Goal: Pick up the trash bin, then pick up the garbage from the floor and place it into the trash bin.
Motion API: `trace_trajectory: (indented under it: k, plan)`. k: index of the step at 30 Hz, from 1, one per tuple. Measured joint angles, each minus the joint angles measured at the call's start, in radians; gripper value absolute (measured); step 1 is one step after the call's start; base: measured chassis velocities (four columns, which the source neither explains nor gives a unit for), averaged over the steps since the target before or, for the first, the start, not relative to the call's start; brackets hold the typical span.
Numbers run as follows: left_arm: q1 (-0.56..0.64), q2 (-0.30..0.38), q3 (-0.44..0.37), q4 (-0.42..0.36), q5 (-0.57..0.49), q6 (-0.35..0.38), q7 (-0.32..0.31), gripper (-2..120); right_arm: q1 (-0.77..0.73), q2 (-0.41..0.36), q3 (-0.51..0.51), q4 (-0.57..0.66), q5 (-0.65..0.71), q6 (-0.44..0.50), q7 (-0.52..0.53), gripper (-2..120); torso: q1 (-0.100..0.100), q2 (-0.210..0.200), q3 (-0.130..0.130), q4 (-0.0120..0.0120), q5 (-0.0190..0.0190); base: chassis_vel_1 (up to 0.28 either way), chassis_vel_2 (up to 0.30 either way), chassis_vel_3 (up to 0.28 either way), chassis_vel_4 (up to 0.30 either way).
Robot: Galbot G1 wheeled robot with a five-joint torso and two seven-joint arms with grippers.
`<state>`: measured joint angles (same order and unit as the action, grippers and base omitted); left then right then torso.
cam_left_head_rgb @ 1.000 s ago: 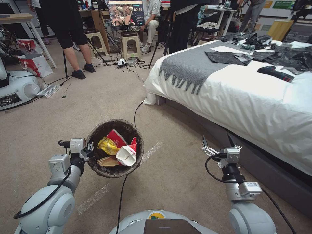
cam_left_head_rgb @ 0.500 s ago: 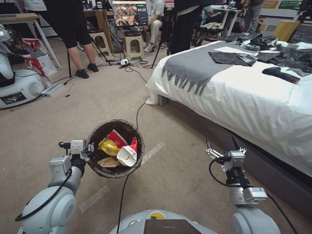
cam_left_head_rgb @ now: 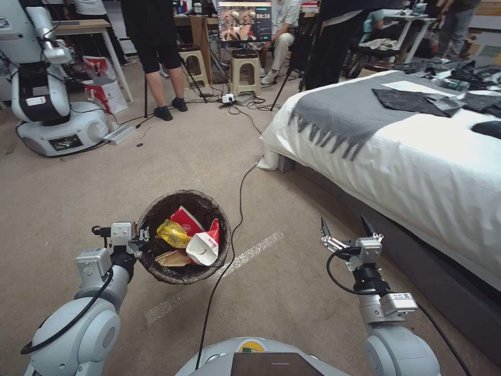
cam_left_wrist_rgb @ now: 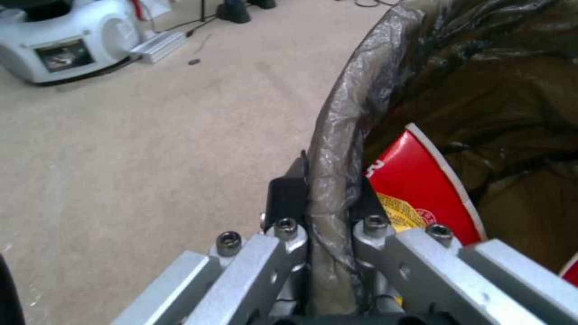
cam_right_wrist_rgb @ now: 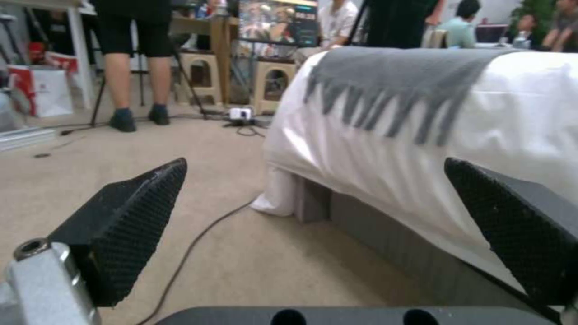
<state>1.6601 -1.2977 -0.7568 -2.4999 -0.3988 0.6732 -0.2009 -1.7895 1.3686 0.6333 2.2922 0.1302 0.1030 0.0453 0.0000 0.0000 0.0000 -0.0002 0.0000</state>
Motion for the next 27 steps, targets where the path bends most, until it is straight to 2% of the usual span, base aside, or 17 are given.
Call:
trace_trajectory:
  k: [27]
  plan:
    - [-0.018,0.030,-0.039,0.024,-0.045,0.000,-0.004,3,0.065,-0.028,-0.076,-0.014,0.016,-0.074,0.062,100,0.000,0.000,0.000,0.0001,-0.0001,0.069,0.067,0.069,0.069]
